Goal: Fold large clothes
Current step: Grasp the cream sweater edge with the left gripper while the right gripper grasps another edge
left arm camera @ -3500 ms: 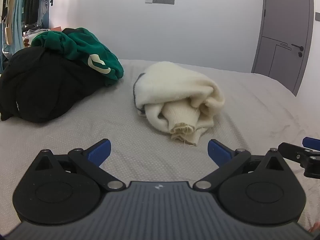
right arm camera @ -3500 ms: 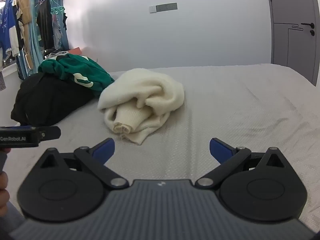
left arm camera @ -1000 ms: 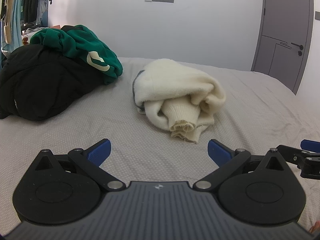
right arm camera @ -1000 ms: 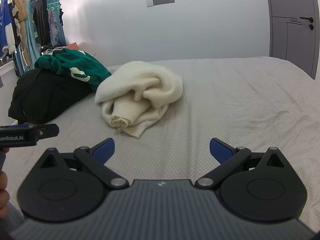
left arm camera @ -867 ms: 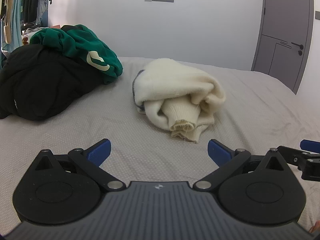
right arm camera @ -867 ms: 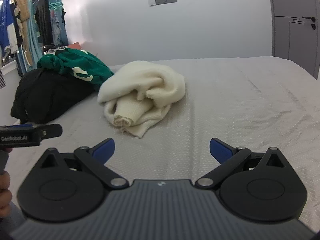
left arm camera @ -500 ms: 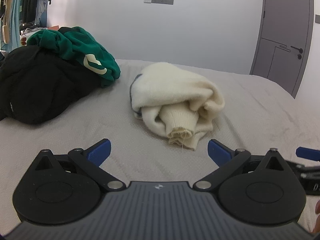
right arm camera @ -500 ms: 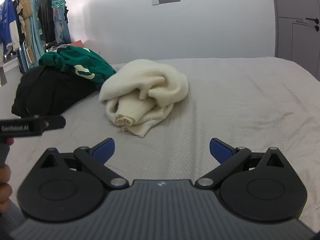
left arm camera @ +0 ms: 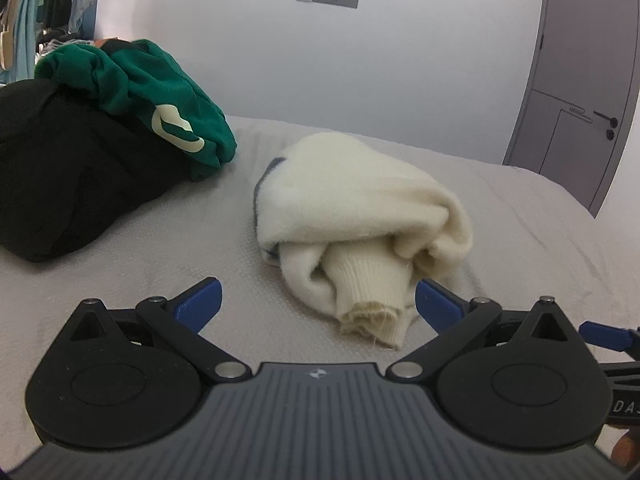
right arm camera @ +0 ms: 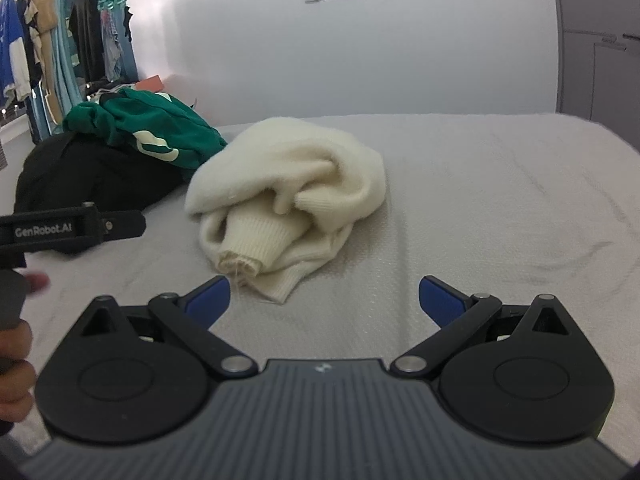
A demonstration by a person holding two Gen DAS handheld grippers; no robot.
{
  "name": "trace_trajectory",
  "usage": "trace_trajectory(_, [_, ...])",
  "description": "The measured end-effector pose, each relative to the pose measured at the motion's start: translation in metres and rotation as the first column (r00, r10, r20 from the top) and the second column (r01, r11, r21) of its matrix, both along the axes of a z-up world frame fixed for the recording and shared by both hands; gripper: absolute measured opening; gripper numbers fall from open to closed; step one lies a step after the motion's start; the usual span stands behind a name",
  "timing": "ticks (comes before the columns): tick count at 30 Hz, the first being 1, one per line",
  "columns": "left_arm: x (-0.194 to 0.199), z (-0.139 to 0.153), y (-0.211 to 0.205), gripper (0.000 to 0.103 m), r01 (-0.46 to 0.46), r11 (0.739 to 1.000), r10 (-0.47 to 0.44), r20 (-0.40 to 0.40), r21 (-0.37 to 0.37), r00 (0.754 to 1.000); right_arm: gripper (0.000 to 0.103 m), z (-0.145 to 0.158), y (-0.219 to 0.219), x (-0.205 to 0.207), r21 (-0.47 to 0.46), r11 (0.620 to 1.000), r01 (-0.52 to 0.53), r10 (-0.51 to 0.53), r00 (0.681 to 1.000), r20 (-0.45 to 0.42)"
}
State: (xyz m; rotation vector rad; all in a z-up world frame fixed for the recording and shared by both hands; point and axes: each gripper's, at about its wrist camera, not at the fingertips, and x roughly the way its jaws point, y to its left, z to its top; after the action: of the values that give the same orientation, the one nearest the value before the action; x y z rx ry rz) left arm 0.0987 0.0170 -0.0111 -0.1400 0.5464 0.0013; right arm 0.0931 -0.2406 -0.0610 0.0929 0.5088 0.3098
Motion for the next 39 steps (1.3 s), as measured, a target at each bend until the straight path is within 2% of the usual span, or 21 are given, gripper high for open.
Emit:
trace_trajectory(3, [0.018, -0.001, 0.001, 0.103, 0.013, 1.0, -0.013, 0.006, 0.002, 1.0, 0.102, -0.003, 0.005, 0.017, 0.025, 1.0, 0.005, -0.005, 1.0, 0.001])
trace_trajectory(8, [0.051, -0.011, 0.002, 0.103, 0.059, 0.998, -0.059, 0.01, -0.005, 0.998, 0.102, -0.004, 0.019, 0.041, 0.013, 1.0, 0.001, -0.001, 0.998, 0.059])
trace_trajectory(11, [0.069, -0.018, 0.008, 0.103, 0.084, 0.995, -0.083, 0.011, -0.06, 0.996, 0.102, -0.007, 0.028, 0.056, -0.021, 1.0, 0.001, 0.001, 0.997, 0.079])
trace_trajectory(14, [0.087, -0.028, 0.018, 0.103, 0.077, 0.99, -0.076, 0.008, -0.115, 0.997, 0.102, -0.014, 0.03, 0.073, -0.03, 1.0, 0.003, -0.001, 0.997, 0.081])
trace_trajectory(16, [0.097, -0.034, 0.026, 0.103, 0.052, 0.991, -0.051, 0.012, -0.123, 0.999, 0.102, -0.02, 0.029, 0.085, -0.02, 1.0, 0.004, -0.003, 0.997, 0.081])
trace_trajectory(17, [0.1, -0.037, 0.029, 0.103, 0.043, 0.992, -0.042, 0.013, -0.119, 0.999, 0.102, -0.022, 0.029, 0.089, -0.017, 1.0, 0.004, -0.003, 0.996, 0.084])
trace_trajectory(23, [0.123, -0.061, 0.039, 0.103, -0.012, 1.0, 0.012, -0.004, 0.013, 1.0, 0.102, -0.039, 0.037, 0.122, -0.026, 0.999, 0.02, -0.018, 0.997, 0.078])
trace_trajectory(29, [0.147, -0.088, 0.05, 0.103, -0.021, 0.999, 0.023, -0.042, 0.049, 0.999, 0.102, -0.057, 0.047, 0.154, -0.042, 0.999, 0.028, -0.026, 0.998, 0.054])
trace_trajectory(31, [0.157, -0.095, 0.054, 0.103, -0.023, 0.999, 0.025, -0.041, 0.048, 0.999, 0.102, -0.062, 0.046, 0.163, -0.006, 1.0, 0.024, -0.023, 0.999, 0.045])
trace_trajectory(34, [0.168, -0.103, 0.058, 0.101, -0.019, 1.0, 0.019, -0.042, 0.01, 0.999, 0.102, -0.069, 0.044, 0.174, 0.045, 0.999, 0.003, -0.005, 0.999, 0.043])
trace_trajectory(37, [0.173, -0.109, 0.058, 0.095, -0.016, 1.0, 0.016, -0.016, 0.004, 1.0, 0.102, -0.073, 0.039, 0.182, 0.126, 0.992, -0.014, 0.01, 0.999, 0.03])
trace_trajectory(39, [0.177, -0.113, 0.058, 0.085, -0.01, 0.999, 0.01, -0.014, -0.034, 1.0, 0.098, -0.076, 0.034, 0.186, 0.21, 0.978, -0.009, 0.009, 1.0, 0.001])
